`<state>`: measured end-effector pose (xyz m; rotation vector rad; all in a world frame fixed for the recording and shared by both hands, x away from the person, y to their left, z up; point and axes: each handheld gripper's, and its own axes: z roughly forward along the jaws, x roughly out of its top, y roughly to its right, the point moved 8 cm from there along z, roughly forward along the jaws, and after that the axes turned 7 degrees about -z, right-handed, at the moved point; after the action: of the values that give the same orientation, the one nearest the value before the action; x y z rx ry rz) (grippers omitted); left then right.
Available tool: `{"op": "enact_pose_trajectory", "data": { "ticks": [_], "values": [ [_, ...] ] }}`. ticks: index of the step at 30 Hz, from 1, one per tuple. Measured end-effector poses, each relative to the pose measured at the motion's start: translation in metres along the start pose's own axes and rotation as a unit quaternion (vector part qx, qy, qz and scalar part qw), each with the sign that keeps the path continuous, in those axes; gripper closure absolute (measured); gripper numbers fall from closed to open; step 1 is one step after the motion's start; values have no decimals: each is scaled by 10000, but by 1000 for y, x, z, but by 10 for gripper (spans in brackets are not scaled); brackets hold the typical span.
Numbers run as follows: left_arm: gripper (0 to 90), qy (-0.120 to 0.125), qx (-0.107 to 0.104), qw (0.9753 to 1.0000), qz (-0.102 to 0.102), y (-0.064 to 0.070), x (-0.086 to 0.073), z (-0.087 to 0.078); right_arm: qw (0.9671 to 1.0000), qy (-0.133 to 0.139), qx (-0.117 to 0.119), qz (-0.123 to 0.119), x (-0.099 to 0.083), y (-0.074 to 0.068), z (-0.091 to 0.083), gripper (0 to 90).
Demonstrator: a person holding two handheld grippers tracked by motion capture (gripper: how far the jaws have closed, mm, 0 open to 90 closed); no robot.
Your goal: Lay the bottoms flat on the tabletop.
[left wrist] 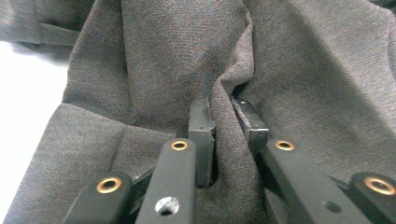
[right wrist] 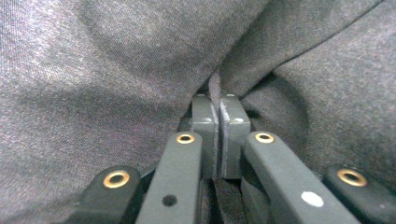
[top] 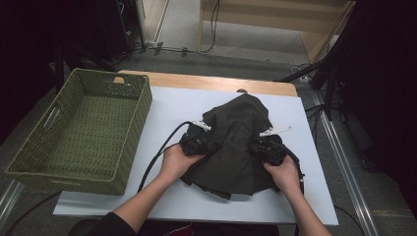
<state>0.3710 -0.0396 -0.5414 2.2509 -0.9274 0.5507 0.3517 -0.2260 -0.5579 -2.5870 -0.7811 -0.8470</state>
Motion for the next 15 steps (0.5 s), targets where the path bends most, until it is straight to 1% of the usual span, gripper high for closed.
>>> {"op": "enact_pose_trajectory", "data": {
  "ticks": [1, 4, 7, 9, 11, 15],
  "values": [
    [810, -1, -42, 10000, -50, 1, -2, -1, 9998, -96, 156, 84, -2, -1, -2, 861],
    [810, -1, -144, 9998, -134, 5, -6, -5, 9992, -201, 307, 131, -9, -6, -9, 863],
    [811, 14, -190, 9998, -89, 12, -8, -13, 9990, -211, 365, 115, -14, -13, -19, 863],
    [811, 1, -186, 9998, -19, 18, -10, -18, 9990, -169, 407, 73, -15, -17, -27, 863],
    [811, -13, -215, 9998, 33, 25, -15, -23, 9988, -178, 459, 56, -17, -22, -33, 863],
    [811, -18, -303, 9995, 77, 35, -23, -33, 9983, -262, 509, -96, -27, -35, -41, 863]
  ]
}}
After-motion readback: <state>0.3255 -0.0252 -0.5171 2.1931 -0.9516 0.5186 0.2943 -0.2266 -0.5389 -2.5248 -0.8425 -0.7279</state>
